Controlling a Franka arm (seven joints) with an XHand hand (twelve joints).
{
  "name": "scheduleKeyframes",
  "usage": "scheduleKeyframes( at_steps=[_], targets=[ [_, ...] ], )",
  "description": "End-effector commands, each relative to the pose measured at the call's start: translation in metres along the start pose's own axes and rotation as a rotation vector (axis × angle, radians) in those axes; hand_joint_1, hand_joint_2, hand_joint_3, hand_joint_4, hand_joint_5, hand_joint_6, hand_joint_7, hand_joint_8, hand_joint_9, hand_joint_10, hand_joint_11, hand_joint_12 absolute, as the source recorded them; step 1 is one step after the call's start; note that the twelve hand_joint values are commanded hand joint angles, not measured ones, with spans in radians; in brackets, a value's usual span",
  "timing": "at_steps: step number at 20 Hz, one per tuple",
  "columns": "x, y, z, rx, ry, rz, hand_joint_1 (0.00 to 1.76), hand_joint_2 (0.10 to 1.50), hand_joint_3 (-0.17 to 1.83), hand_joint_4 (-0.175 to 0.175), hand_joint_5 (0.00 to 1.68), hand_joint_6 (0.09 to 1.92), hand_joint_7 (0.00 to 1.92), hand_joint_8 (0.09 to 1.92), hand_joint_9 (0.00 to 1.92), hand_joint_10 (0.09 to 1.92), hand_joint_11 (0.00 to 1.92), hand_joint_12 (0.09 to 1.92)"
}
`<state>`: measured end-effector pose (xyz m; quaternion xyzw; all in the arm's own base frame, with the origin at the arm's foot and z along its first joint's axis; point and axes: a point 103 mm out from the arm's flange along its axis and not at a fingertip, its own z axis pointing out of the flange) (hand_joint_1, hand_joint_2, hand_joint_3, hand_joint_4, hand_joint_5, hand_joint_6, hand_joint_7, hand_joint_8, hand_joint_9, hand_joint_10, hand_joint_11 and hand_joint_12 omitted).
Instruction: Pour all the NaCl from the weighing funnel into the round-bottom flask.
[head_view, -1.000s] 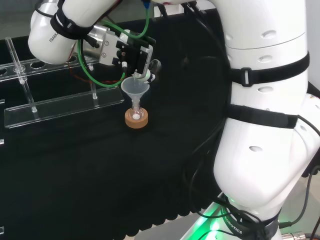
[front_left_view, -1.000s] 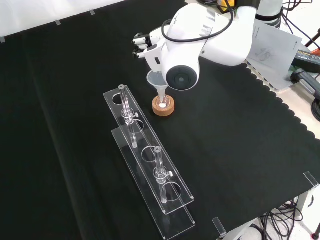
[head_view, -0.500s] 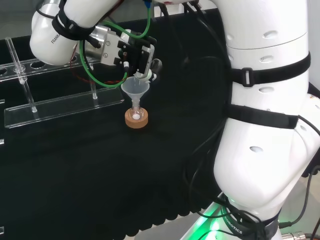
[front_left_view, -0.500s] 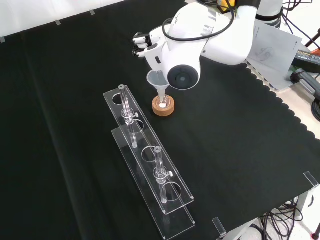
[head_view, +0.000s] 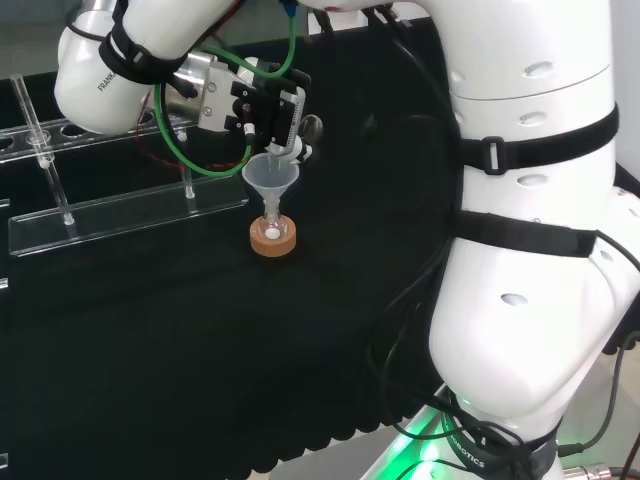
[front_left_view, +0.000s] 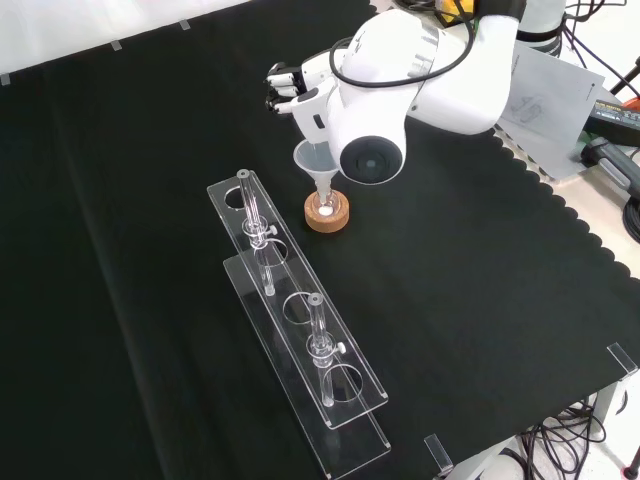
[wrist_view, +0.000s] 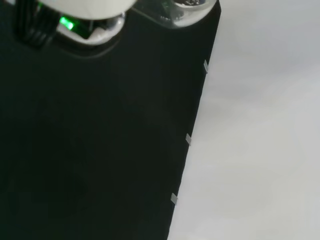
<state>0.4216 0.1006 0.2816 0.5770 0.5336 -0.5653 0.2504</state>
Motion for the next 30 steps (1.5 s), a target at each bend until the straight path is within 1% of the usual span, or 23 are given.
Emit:
scheduleKeyframes(
  at_steps=[1, 5, 6, 13, 16, 18, 20, 22, 25, 30],
  targets=[
    [0.001, -0.001, -0.001, 0.014, -0.014, 0.006, 1.10, 0.74, 0.56, 0.175, 1.20, 0.76, 0.47, 0.67, 0.76, 0.45, 0.61, 1.17],
    [0.000, -0.002, -0.001, 0.024, -0.028, 0.010, 1.10, 0.74, 0.56, 0.175, 1.20, 0.76, 0.47, 0.67, 0.76, 0.45, 0.61, 1.17],
    [0.000, 0.000, 0.000, 0.018, -0.009, 0.002, 1.10, 0.74, 0.56, 0.175, 1.20, 0.76, 0.46, 0.67, 0.76, 0.45, 0.61, 1.17],
    [0.000, -0.001, -0.002, 0.014, 0.001, 0.005, 1.10, 0.73, 0.56, 0.175, 1.20, 0.76, 0.46, 0.67, 0.76, 0.45, 0.63, 1.17],
    [-0.001, -0.002, -0.004, 0.011, 0.040, -0.007, 1.10, 0.73, 0.56, 0.175, 1.20, 0.76, 0.46, 0.67, 0.76, 0.45, 0.63, 1.17],
    [-0.002, -0.002, -0.004, -0.006, 0.064, -0.016, 1.10, 0.73, 0.56, 0.175, 1.20, 0.76, 0.46, 0.67, 0.76, 0.45, 0.63, 1.17],
    [-0.003, -0.002, -0.005, -0.012, 0.079, -0.016, 1.10, 0.73, 0.56, 0.175, 1.20, 0.76, 0.46, 0.67, 0.76, 0.45, 0.64, 1.16],
    [-0.005, -0.003, -0.005, -0.023, 0.109, -0.013, 1.10, 0.73, 0.56, 0.175, 1.20, 0.76, 0.46, 0.67, 0.76, 0.45, 0.64, 1.16],
    [-0.009, -0.004, -0.002, -0.030, 0.159, -0.013, 1.10, 0.73, 0.56, 0.175, 1.20, 0.76, 0.46, 0.67, 0.76, 0.45, 0.64, 1.16],
    [-0.016, -0.003, 0.006, -0.020, 0.259, -0.028, 1.10, 0.73, 0.56, 0.175, 1.20, 0.75, 0.46, 0.67, 0.76, 0.45, 0.62, 1.15]
  ],
)
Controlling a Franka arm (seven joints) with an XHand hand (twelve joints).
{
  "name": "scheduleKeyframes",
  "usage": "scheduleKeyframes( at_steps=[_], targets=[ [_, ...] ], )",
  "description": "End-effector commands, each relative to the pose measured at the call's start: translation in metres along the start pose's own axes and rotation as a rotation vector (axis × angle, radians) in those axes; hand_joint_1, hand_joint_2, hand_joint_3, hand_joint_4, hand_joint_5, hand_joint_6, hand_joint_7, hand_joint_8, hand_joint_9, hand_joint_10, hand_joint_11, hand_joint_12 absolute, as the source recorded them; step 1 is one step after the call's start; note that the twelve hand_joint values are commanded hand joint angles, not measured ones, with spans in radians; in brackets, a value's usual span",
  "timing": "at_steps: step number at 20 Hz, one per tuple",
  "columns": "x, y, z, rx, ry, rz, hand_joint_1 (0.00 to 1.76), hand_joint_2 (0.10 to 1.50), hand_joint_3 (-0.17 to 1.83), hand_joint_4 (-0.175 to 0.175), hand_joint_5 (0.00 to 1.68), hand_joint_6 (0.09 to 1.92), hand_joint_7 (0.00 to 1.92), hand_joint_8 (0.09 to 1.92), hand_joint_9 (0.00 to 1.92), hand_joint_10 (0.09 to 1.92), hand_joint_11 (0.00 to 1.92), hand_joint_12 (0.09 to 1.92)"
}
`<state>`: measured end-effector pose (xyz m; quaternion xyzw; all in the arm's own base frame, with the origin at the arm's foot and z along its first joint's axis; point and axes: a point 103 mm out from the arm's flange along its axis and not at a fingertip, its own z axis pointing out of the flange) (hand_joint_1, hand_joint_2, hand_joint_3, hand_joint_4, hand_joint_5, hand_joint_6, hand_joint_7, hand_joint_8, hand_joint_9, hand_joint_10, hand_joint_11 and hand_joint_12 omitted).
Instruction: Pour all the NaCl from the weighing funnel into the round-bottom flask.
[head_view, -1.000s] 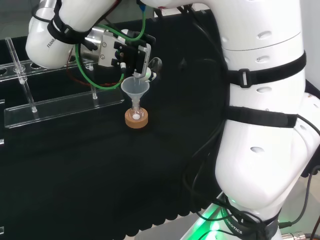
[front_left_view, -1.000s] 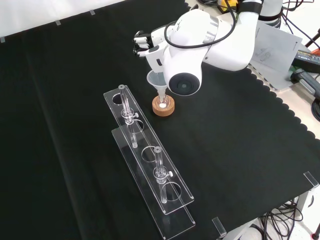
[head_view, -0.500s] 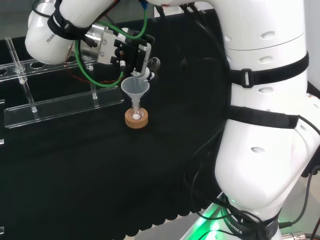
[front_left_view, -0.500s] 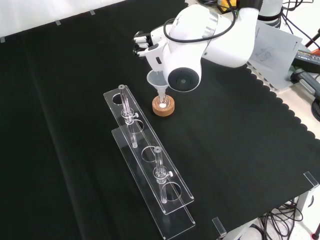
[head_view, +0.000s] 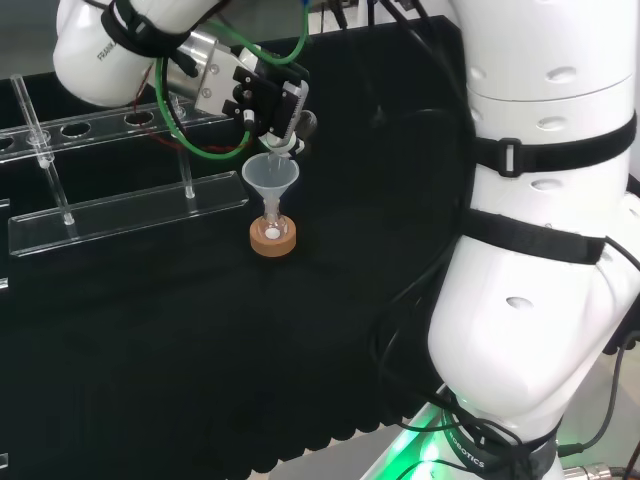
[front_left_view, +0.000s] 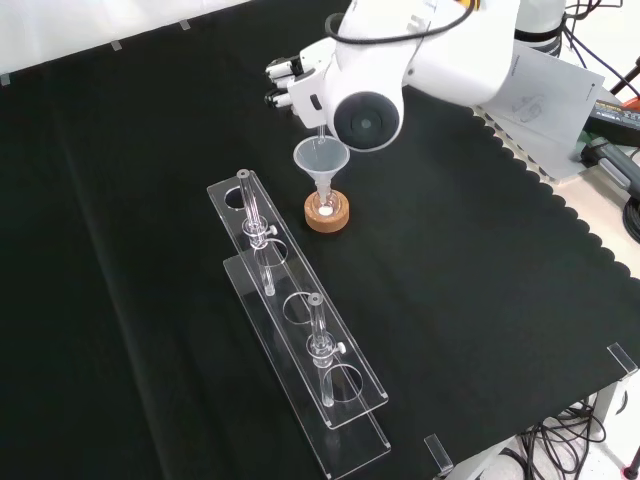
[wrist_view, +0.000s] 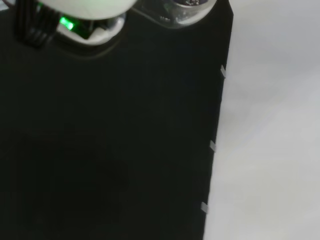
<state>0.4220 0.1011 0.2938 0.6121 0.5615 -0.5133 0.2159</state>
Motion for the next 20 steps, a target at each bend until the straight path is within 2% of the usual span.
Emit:
scheduleKeyframes(
  at_steps=[1, 8, 20],
  targets=[
    [-0.007, 0.000, 0.011, 0.011, 0.117, -0.017, 1.10, 0.73, 0.56, 0.175, 1.20, 0.75, 0.46, 0.67, 0.76, 0.45, 0.61, 1.15],
    [-0.018, 0.002, 0.029, 0.003, 0.228, -0.014, 1.10, 0.74, 0.55, 0.175, 1.20, 0.76, 0.46, 0.67, 0.75, 0.46, 0.58, 1.18],
    [-0.036, 0.003, 0.060, -0.074, 0.442, -0.021, 1.10, 0.74, 0.55, 0.175, 1.20, 0.76, 0.46, 0.67, 0.75, 0.46, 0.57, 1.18]
  ],
)
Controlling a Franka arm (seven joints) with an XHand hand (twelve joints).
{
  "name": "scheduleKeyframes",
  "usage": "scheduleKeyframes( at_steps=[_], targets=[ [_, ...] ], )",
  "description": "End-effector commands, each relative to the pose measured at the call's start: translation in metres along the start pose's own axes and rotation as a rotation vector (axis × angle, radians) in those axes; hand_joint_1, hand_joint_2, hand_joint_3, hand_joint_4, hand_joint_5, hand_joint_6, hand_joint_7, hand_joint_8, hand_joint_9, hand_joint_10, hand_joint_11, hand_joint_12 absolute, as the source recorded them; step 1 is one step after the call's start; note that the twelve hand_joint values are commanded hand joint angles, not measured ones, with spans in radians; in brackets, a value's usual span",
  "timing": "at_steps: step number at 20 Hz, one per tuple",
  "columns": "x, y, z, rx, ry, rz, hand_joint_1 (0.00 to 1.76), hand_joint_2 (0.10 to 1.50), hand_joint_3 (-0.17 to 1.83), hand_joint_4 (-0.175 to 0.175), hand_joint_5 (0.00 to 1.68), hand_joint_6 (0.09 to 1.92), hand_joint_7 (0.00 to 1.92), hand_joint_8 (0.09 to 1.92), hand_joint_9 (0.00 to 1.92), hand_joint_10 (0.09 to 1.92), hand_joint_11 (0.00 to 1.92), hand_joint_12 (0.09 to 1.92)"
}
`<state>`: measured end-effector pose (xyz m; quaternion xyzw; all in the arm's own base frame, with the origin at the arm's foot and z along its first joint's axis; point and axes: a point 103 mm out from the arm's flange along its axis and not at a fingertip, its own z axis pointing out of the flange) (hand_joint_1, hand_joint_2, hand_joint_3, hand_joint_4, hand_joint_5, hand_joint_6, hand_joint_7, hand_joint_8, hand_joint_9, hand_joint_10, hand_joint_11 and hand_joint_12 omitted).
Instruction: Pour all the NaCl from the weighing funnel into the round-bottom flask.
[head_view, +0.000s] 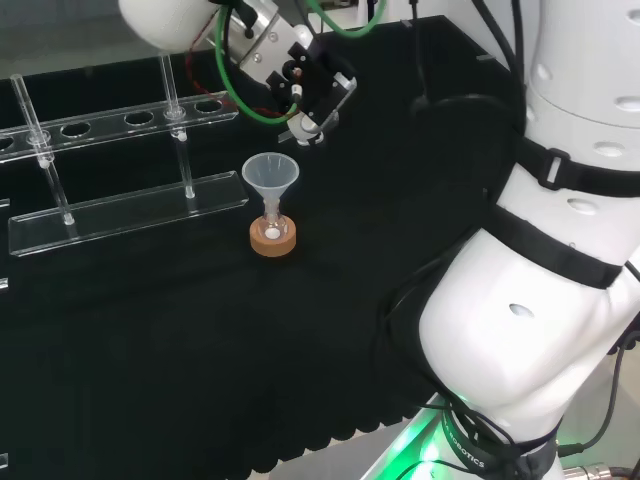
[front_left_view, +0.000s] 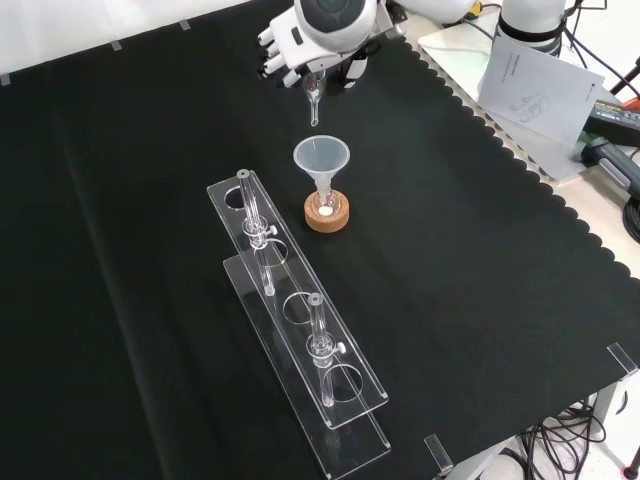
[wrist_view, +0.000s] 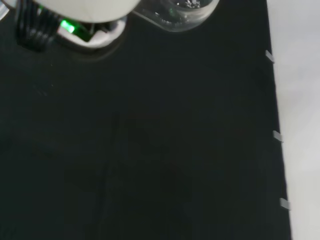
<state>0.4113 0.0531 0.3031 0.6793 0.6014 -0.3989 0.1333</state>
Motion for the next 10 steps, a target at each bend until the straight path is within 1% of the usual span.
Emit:
scheduleKeyframes(
  at_steps=[1, 9, 10],
  targets=[
    [-0.013, 0.001, 0.017, -0.040, 0.134, -0.019, 1.10, 0.74, 0.55, 0.175, 1.20, 0.76, 0.46, 0.67, 0.75, 0.46, 0.56, 1.18],
    [-0.023, 0.009, 0.032, -0.070, 0.240, -0.043, 1.10, 0.74, 0.55, 0.175, 1.20, 0.76, 0.47, 0.67, 0.75, 0.46, 0.56, 1.19],
    [-0.023, 0.010, 0.033, -0.071, 0.245, -0.033, 1.10, 0.74, 0.55, 0.175, 1.20, 0.76, 0.47, 0.67, 0.75, 0.46, 0.56, 1.19]
  ],
)
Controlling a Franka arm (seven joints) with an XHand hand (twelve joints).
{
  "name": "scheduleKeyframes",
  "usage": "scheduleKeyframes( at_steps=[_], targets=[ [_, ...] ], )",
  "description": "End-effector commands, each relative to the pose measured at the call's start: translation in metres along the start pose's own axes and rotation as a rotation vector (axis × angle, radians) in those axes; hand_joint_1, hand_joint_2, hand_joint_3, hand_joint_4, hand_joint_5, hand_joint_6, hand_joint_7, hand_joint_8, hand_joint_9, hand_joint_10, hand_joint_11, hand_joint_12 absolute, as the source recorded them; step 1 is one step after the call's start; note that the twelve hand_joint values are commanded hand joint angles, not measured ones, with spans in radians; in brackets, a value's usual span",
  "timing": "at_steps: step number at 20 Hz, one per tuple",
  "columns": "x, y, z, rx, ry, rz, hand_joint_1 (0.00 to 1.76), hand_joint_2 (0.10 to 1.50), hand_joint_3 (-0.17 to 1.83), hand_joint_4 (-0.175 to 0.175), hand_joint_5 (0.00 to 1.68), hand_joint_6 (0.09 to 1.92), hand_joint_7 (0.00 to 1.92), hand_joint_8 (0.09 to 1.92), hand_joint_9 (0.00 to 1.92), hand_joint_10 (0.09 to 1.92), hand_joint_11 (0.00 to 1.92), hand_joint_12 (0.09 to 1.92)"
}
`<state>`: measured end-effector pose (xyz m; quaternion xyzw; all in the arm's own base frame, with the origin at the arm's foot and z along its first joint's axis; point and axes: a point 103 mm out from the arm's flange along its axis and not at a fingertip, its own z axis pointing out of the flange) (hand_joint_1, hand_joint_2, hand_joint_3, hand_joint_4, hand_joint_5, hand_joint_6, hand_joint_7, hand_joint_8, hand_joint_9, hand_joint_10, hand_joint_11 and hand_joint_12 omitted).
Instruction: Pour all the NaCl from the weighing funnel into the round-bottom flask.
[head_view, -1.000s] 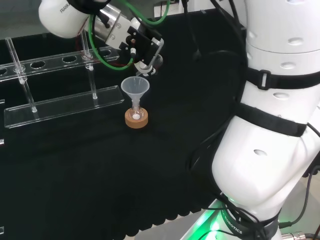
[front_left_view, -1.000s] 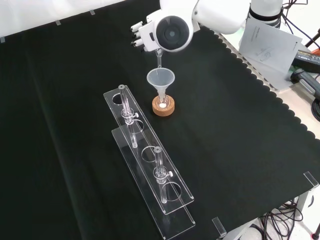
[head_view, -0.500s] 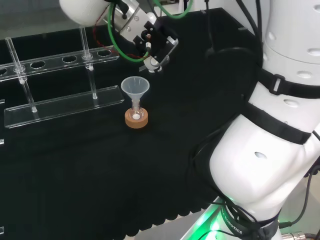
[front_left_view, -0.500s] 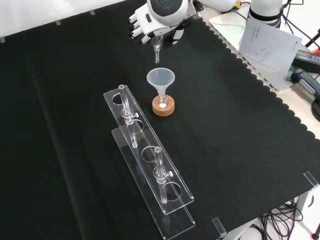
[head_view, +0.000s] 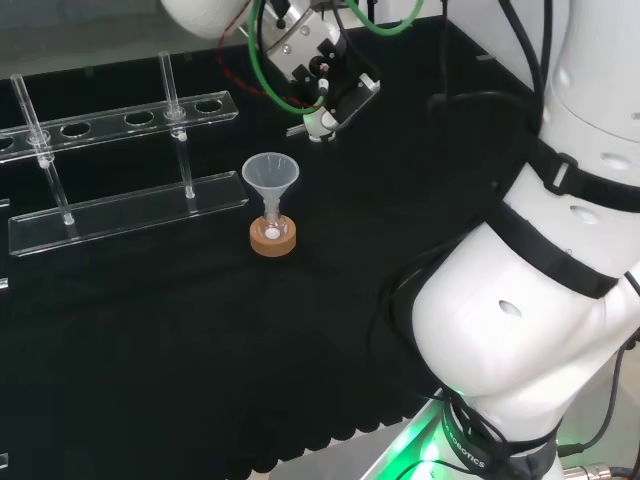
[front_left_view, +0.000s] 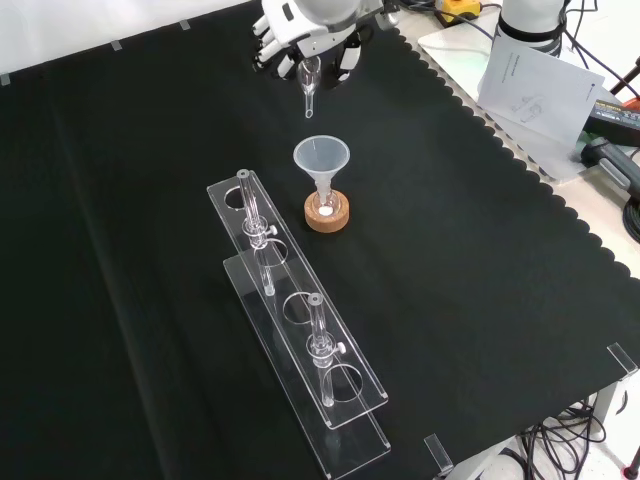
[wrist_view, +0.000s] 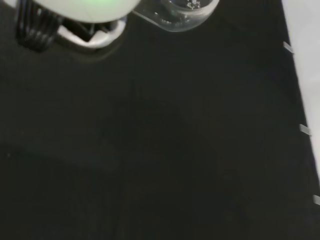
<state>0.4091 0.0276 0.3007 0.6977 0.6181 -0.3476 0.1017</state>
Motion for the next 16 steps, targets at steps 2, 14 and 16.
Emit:
scheduleKeyframes(
  at_steps=[2, 14, 16],
  targets=[
    [-0.008, 0.006, 0.015, -0.056, 0.138, -0.024, 1.10, 0.74, 0.55, 0.175, 1.20, 0.76, 0.47, 0.67, 0.75, 0.46, 0.56, 1.19],
    [-0.012, 0.019, 0.028, -0.116, 0.242, -0.064, 1.10, 0.74, 0.55, 0.175, 1.19, 0.77, 0.47, 0.67, 0.76, 0.46, 0.57, 1.19],
    [-0.014, 0.021, 0.031, -0.130, 0.257, -0.081, 1.10, 0.74, 0.55, 0.175, 1.19, 0.77, 0.47, 0.67, 0.76, 0.47, 0.57, 1.19]
  ],
)
